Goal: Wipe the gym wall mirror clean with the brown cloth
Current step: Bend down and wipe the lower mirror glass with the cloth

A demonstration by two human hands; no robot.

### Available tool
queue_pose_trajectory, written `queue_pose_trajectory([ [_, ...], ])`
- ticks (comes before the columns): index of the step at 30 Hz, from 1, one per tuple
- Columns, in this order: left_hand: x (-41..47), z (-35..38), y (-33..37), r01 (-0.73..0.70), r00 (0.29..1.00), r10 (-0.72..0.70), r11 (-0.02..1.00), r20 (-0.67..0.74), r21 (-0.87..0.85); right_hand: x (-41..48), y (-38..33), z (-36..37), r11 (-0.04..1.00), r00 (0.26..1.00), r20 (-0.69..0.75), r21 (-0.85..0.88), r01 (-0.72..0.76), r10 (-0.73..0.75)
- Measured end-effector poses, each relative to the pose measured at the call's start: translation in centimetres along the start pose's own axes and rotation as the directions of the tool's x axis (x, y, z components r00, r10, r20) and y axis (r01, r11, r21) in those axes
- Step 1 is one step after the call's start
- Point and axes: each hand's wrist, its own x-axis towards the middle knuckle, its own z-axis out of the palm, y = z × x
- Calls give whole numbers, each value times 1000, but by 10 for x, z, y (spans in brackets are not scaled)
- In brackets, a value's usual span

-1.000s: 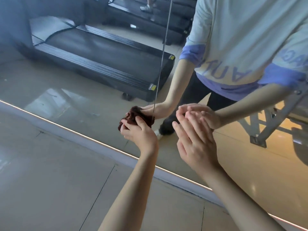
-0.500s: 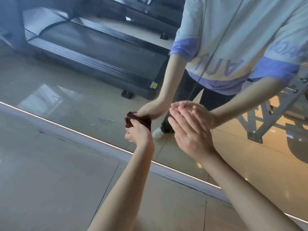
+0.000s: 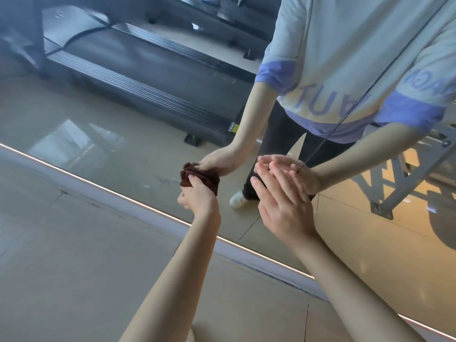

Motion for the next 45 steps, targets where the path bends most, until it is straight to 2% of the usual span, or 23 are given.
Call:
queue_pose_trajectory([
  [8,32,-16,21,107,992,-108,994,-61,-16,-2,-5,0,999,998,40,-9,-41,41],
  [12,27,-24,22,192,972,-209,969,-105,-156,-1,-12,0,995,993,58,20,-101,100],
  [16,24,-26,28,267,956,-290,919,-39,-290,-3,-18,-3,990,988,103,64,-124,117],
  [22,17,-21,32,263,957,-289,904,-27,-337,14,-29,6,992,994,104,120,-47,35],
  [30,25,-16,35,218,965,-259,875,-38,-433,16,-31,16,998,996,84,52,-25,21],
  [34,45,-20,37,156,982,-188,882,-30,-445,21,-36,22,999,994,99,11,41,-42],
  [37,58,-22,36,197,968,-245,876,-55,-440,26,-38,23,998,991,113,15,62,-64],
  [40,49,-23,27,158,979,-193,918,-61,-364,28,-46,25,999,993,110,9,33,-34],
  [42,46,-22,23,157,982,-186,911,-42,-382,29,-54,28,999,991,134,23,26,-29],
  [45,62,-22,38,209,966,-256,859,-38,-467,34,-67,36,999,983,179,38,33,-39],
])
